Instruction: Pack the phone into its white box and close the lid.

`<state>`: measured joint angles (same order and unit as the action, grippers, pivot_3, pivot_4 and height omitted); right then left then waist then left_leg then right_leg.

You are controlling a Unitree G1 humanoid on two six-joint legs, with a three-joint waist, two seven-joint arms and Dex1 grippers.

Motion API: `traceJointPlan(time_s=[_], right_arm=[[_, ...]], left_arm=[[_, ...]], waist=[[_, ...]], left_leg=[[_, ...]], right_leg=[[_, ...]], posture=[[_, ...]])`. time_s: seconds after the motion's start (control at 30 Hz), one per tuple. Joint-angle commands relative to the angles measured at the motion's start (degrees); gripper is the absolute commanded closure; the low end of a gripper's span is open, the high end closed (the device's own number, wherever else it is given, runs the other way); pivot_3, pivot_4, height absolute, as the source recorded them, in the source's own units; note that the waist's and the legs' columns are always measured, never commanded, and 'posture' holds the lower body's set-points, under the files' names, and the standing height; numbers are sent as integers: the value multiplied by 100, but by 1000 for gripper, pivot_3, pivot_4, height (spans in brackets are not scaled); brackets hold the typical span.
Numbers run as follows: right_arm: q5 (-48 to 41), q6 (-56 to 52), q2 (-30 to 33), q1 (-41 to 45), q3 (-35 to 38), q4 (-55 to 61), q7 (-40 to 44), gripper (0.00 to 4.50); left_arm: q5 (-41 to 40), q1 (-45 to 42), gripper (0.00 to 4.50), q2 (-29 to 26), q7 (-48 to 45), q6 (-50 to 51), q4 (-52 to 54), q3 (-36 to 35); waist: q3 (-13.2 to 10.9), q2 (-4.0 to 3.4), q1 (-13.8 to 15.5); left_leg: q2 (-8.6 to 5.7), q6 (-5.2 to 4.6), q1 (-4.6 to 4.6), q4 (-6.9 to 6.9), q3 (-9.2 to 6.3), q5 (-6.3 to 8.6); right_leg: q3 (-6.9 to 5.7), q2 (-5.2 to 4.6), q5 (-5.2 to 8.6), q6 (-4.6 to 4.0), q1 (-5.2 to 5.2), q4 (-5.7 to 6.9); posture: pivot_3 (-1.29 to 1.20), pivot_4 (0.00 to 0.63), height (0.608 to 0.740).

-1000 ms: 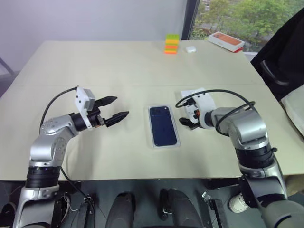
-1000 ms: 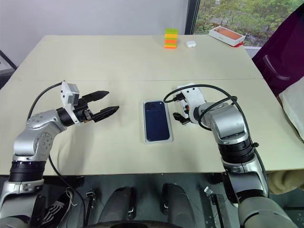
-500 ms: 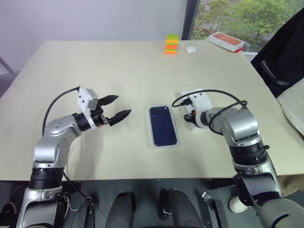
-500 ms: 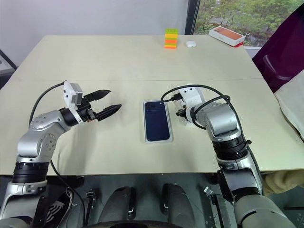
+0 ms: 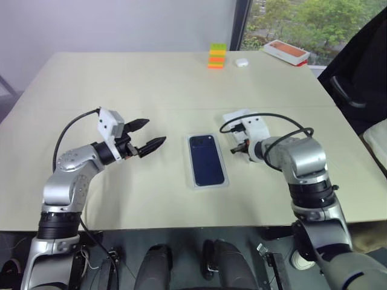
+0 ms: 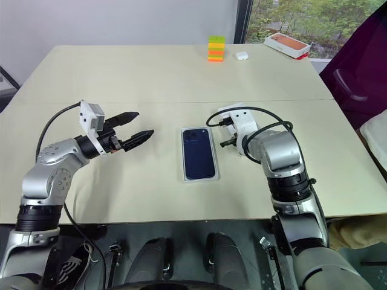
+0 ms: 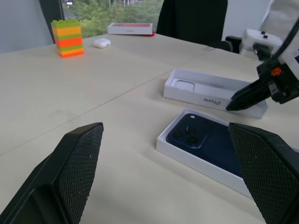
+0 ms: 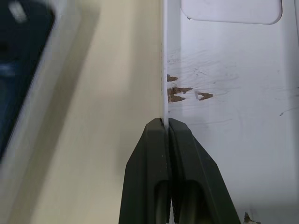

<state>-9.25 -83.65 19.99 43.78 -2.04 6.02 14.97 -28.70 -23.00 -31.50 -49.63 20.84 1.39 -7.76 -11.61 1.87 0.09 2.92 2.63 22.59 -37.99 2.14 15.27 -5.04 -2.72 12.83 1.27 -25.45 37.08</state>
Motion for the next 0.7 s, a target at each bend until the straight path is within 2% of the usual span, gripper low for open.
traceJointPlan(time_s=[0.03, 0.1, 0.2, 0.37, 0.43, 0.5, 0.57, 0.7], right_arm=[[-102, -19, -230, 317, 668, -68, -95, 4459], [-108, 65, -383, 555, 1197, -330, -246, 4459], [-475, 143, -963, 1110, 2501, -599, -413, 4459], [-1278, 49, -1390, 1615, 3227, -559, -50, 4459], [-1587, -428, -1760, 1879, 4077, -651, -108, 4459], [-1901, -735, -2050, 1943, 4615, -606, -80, 4459], [-2260, -858, -2214, 1867, 4808, -531, -60, 4459], [-3593, -885, -2528, 1526, 4909, -536, -346, 4459]], left_arm=[[-19, -170, 0, -73, 32, -88, -25, -174], [-7, -225, 0, -68, 67, -91, -92, -181], [-85, -271, 0, -47, 95, -6, -144, -218], [-317, -276, 0, -68, 56, 204, -145, -346], [-300, -270, 0, -98, 56, 128, -165, -408], [-353, -270, 0, -127, 36, 136, -176, -488], [-448, -252, 0, -161, -2, 212, -163, -539], [-513, -113, 0, -241, -62, 265, -14, -617]], waist=[[0, 0, 1], [0, 0, 2], [-1, -2, 16], [-2, -3, -44], [-2, -3, -75], [-2, -3, -81], [-3, -5, -82], [-3, -5, -89]], left_leg=[[0, 0, 0, 0, 0, 0], [0, 0, 1, 0, 0, 0], [-1, 0, 3, 0, 3, 0], [1, -2, 3, 8, 1, 1], [2, -2, 4, 10, -1, 1], [2, -2, 4, 9, -1, 1], [2, -2, 3, 9, 0, 1], [2, -2, 3, 9, 0, 1]], right_leg=[[0, 1, 0, 0, 0, 0], [0, 0, 0, -1, 0, -1], [-2, -2, -7, -11, -1, 0], [0, 1, -7, -12, -4, -2], [0, 1, -8, -12, -4, -1], [-1, 1, -8, -13, -4, 0], [-1, -1, -8, -13, -4, 0], [0, -2, -8, -13, -4, 0]], posture=[[0, 150, 740], [0, 150, 740], [0, 150, 740], [0, 150, 740], [0, 150, 740], [0, 150, 740], [0, 150, 740], [0, 150, 740]])
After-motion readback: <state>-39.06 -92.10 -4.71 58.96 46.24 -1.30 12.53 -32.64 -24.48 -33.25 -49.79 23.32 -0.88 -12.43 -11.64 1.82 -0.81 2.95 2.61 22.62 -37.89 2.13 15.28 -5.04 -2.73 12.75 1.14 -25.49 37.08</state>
